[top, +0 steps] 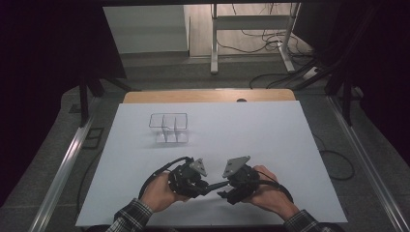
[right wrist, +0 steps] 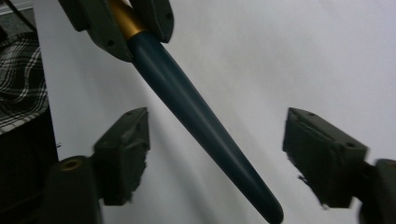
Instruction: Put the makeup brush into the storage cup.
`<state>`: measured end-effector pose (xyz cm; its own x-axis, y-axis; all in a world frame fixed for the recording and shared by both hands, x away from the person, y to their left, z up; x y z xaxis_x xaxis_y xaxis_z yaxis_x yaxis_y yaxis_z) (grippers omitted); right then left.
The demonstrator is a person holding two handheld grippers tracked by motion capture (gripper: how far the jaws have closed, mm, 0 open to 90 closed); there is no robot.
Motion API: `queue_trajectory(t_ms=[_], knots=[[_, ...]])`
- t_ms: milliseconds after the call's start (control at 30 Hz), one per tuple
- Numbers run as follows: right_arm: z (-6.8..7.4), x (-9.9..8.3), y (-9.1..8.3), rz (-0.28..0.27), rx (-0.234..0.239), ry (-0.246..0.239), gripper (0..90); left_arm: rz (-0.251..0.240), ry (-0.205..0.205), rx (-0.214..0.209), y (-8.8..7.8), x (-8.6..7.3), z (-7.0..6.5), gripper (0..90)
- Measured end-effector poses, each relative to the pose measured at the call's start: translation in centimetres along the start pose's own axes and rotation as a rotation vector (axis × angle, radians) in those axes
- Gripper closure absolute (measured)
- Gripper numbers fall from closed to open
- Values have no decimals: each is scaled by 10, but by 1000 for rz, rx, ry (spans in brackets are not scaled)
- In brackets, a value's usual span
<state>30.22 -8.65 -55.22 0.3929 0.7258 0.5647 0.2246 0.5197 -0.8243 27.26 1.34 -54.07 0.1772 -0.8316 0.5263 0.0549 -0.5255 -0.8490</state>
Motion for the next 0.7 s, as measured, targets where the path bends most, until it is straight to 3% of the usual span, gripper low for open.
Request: queue_trajectory(t_ms=[433, 567, 600, 633, 667, 700], knots=[[8, 0, 3, 35, 20, -105, 574, 14, 9, -15, 3, 0, -4, 732], [10, -5, 5, 73, 44, -145, 665, 3, 42, -15, 2, 1, -5, 731], [11, -7, 5, 91, 55, -148, 686, 2, 69, -5, 1, 2, -6, 730], [13, -9, 5, 107, 67, -161, 717, -11, 104, 41, -2, 4, -4, 723], [16, -12, 5, 126, 86, -175, 768, -35, 134, 113, -5, 8, 1, 691], [19, -11, 4, 121, 103, -171, 775, -49, 136, 125, -9, 10, 2, 674]])
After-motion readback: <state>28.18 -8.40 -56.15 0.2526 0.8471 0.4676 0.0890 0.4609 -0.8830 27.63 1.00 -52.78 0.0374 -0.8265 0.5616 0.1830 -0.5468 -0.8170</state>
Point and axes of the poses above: each handheld gripper's, and its own axes: y roughly forward along the jaws, x roughly out of its top, z roughly to its left, the point moved 10 cm from there along y, roughly forward along the jaws, and after that the axes turned 12 degrees about y, right-handed, at the moved point
